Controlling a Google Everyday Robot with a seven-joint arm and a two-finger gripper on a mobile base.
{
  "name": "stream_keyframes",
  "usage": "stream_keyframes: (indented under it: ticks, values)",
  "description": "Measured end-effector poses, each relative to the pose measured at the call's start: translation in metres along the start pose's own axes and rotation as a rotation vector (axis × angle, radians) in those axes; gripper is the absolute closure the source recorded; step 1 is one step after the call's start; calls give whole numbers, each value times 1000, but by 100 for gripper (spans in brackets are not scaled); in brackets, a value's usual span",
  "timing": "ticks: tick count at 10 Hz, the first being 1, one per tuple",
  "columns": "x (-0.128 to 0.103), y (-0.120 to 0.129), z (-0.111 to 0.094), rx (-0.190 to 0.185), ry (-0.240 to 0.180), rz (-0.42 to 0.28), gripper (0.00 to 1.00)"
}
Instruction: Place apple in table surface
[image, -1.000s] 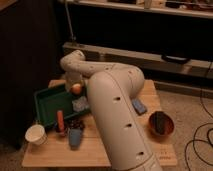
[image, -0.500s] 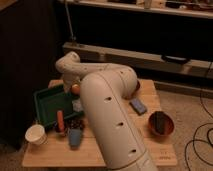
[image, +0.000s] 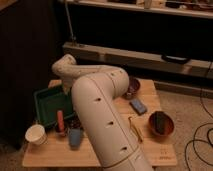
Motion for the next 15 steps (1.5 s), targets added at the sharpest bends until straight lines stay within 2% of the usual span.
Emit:
stream_keyframes:
  ticks: [1, 3, 6, 8, 9, 15]
  values:
    - [1, 1, 1, 0, 5, -3, 35]
    - [2, -3, -2, 3, 4, 0, 47]
    - [2, -4, -7, 5, 5, 1, 78]
    - [2, -3, -10, 3, 4, 0, 96]
    - [2, -1, -11, 1, 5, -1, 100]
    - [2, 0, -11, -1, 5, -1, 100]
